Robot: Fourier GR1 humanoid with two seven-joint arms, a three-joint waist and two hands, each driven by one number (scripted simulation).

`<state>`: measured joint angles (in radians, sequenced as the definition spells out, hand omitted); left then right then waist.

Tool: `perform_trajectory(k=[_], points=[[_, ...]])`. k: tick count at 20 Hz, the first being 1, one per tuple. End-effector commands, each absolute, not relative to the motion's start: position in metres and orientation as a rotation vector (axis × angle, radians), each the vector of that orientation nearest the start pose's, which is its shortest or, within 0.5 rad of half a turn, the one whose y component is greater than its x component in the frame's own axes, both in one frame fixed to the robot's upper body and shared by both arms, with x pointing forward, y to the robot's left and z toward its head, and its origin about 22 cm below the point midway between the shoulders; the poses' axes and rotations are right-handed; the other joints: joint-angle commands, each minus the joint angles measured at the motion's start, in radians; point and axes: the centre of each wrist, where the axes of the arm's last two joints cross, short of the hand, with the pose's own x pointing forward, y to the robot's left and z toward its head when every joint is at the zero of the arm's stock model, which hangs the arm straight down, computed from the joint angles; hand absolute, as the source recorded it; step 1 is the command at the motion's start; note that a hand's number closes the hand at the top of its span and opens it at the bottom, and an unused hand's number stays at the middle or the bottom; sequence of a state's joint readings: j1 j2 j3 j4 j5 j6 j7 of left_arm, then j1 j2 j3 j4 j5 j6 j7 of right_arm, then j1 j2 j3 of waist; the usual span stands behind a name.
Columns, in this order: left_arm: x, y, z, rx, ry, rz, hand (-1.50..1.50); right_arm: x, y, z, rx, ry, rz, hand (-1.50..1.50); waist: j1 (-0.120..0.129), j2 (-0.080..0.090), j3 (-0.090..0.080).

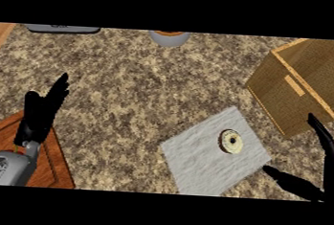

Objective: Pick the cupcake from the placemat and place it in the basket

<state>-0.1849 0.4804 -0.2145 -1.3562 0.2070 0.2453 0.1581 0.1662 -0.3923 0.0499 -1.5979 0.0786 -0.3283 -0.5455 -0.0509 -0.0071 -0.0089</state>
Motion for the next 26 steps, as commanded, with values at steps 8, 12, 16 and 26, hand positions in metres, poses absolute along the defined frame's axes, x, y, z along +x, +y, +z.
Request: perform_trajectory(k=[8,12,16,26], points=[[0.29,0.28,0.029,0.298,-1.358,-0.186,0.0,0.145,-0.325,0.096,-0.453,-1.508,0.881,-1.5,0.019,0.0,0.005],[0.288,0.288,0.024,0.273,-1.346,-0.193,0.0,0.135,-0.312,0.13,-0.448,-1.466,0.871,-1.5,0.036,0.004,0.007],[0.283,0.264,0.016,0.279,-1.363,-0.214,0.0,0.135,-0.322,0.132,-0.491,-1.45,0.805,-1.5,0.043,0.005,0.009],[0.3,0.275,0.033,0.286,-1.363,-0.197,0.0,0.136,-0.308,0.102,-0.601,-1.498,0.704,-1.5,0.044,0.006,0.009]])
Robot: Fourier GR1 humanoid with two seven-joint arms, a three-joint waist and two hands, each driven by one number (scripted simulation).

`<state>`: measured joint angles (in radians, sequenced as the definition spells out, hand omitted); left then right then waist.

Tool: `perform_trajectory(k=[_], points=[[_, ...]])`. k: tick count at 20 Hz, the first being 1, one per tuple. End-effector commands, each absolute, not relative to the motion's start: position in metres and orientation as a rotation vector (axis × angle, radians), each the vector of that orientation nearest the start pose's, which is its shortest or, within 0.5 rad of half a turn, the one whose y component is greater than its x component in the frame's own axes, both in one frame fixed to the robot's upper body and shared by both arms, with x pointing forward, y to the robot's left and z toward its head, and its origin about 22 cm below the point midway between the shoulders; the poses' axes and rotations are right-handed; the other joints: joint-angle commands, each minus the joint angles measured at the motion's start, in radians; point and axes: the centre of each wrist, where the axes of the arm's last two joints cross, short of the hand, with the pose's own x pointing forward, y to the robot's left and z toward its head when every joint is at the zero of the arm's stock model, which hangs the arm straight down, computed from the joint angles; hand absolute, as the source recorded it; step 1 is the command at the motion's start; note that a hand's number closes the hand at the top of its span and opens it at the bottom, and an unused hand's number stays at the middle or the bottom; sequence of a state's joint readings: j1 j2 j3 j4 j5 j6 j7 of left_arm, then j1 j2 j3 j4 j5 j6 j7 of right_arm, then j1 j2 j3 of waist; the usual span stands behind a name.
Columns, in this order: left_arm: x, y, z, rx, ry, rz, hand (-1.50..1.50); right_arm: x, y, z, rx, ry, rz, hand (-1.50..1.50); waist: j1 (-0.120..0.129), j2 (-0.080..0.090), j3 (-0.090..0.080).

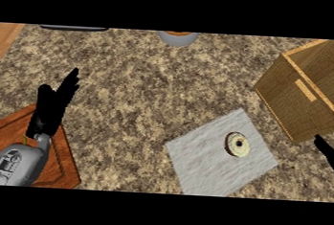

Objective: Pick the cupcake from the placemat and place it in the basket

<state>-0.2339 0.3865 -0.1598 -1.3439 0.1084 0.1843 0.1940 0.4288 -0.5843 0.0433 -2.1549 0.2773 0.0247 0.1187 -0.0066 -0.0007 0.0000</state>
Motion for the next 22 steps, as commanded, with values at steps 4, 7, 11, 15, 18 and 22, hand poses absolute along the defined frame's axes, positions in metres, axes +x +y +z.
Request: perform_trajectory(k=[4,7,11,15,18,22], points=[[0.288,0.27,0.013,0.284,-1.355,-0.2,0.0,0.155,-0.296,0.084,-0.598,-1.484,0.704,-1.5,0.004,0.0,0.0],[0.296,0.279,0.031,0.282,-1.368,-0.225,0.0,0.176,-0.285,0.069,-0.556,-1.485,0.7,-1.5,0.007,0.001,0.0],[0.296,0.273,0.035,0.268,-1.366,-0.2,0.0,0.19,-0.265,0.058,-0.55,-1.482,0.71,-1.5,0.007,0.001,0.0],[0.29,0.274,0.028,0.245,-1.359,-0.212,0.0,0.187,-0.294,0.049,-0.549,-1.49,0.708,-1.5,0.004,0.0,0.0],[0.29,0.263,0.026,0.259,-1.366,-0.21,0.0,0.207,-0.28,0.032,-0.552,-1.484,0.693,-1.5,0.006,0.001,0.0],[0.286,0.273,0.031,0.272,-1.354,-0.219,0.0,0.19,-0.27,0.024,-0.56,-1.483,0.703,-1.5,0.004,0.0,0.0]])
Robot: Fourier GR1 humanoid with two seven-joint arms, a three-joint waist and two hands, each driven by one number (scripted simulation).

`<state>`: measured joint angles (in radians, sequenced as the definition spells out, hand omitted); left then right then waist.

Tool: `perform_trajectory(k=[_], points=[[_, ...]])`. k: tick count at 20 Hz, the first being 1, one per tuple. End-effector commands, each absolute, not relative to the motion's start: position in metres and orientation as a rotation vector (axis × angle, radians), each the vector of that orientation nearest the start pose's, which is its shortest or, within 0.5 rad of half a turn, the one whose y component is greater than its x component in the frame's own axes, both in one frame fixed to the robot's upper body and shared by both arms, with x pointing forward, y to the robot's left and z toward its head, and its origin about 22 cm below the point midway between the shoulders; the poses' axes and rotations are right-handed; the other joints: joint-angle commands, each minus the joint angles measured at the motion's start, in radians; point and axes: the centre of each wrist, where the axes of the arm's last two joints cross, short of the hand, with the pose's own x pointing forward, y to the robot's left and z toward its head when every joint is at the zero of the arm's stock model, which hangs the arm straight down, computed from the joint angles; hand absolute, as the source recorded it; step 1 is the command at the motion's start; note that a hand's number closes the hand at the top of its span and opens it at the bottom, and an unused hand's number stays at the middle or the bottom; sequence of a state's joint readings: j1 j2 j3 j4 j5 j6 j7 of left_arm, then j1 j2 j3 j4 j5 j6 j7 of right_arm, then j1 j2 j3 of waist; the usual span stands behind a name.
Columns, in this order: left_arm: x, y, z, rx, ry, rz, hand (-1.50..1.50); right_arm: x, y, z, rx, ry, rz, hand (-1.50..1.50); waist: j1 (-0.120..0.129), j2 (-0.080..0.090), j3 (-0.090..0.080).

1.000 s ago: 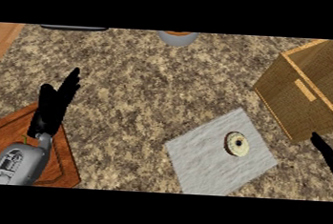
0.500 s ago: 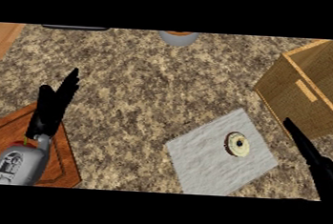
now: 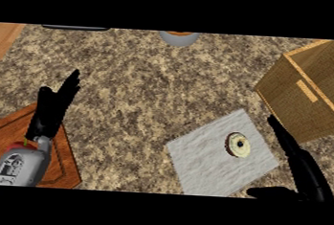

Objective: Pick the cupcake from the placemat and place it in the basket

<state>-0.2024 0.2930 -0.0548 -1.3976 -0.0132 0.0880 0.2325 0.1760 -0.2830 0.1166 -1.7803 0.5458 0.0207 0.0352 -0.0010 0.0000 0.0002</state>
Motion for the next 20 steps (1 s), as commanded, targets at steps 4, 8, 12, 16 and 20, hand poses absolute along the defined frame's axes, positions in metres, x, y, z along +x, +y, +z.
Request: perform_trajectory(k=[4,8,12,16,20], points=[[0.303,0.278,0.019,0.266,-1.348,-0.199,0.0,0.231,-0.254,0.025,-0.553,-1.504,0.693,-1.5,-0.001,0.0,0.0],[0.288,0.272,0.026,0.272,-1.352,-0.203,0.0,0.209,-0.259,-0.004,-0.575,-1.502,0.705,-1.5,-0.001,0.0,0.0],[0.29,0.282,0.019,0.263,-1.352,-0.22,0.0,0.243,-0.241,0.006,-0.547,-1.477,0.713,-1.5,0.003,0.0,0.0],[0.3,0.283,0.032,0.266,-1.361,-0.209,0.0,0.258,-0.247,0.002,-0.528,-1.428,0.714,-1.5,0.003,0.0,0.0],[0.289,0.253,0.031,0.277,-1.355,-0.195,0.0,0.244,-0.244,-0.001,-0.497,-1.427,0.725,-1.5,0.002,-0.001,0.0]])
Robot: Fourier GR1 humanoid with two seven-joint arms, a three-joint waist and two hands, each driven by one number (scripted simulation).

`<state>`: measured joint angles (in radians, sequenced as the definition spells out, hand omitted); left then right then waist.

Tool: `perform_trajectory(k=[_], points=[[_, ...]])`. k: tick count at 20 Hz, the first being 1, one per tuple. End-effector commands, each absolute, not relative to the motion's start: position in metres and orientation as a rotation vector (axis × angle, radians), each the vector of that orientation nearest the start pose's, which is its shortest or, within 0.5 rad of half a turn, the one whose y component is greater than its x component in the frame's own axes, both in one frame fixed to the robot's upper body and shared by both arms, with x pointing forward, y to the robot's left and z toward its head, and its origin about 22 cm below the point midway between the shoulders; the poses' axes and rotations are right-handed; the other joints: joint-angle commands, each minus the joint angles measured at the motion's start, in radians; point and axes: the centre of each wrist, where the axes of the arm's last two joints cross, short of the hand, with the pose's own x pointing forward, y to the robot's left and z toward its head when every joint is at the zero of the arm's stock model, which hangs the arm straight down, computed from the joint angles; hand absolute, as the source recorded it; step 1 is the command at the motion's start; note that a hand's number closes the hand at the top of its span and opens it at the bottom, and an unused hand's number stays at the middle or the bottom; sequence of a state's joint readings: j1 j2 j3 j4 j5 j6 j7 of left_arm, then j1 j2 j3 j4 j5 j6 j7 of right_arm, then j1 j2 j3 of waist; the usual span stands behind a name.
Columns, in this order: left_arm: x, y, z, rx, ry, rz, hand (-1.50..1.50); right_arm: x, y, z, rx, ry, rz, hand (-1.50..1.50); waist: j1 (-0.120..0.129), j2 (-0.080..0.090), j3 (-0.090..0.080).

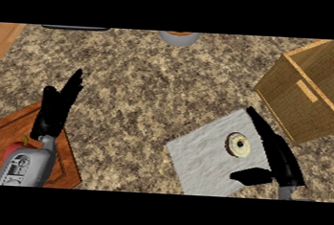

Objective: Pick the cupcake from the placemat and place it in the basket

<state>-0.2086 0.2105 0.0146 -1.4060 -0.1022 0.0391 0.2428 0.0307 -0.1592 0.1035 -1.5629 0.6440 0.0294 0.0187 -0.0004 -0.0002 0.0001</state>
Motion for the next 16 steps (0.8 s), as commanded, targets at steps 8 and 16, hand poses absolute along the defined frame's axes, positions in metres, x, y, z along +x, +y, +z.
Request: perform_trajectory(k=[8,16], points=[[0.299,0.277,0.024,0.259,-1.364,-0.201,0.0,0.245,-0.242,-0.007,-0.516,-1.417,0.732,-1.5,-0.001,0.0,0.0],[0.295,0.286,0.024,0.282,-1.367,-0.21,0.0,0.238,-0.237,-0.033,-0.63,-1.453,0.858,1.5,-0.002,0.0,0.0]])
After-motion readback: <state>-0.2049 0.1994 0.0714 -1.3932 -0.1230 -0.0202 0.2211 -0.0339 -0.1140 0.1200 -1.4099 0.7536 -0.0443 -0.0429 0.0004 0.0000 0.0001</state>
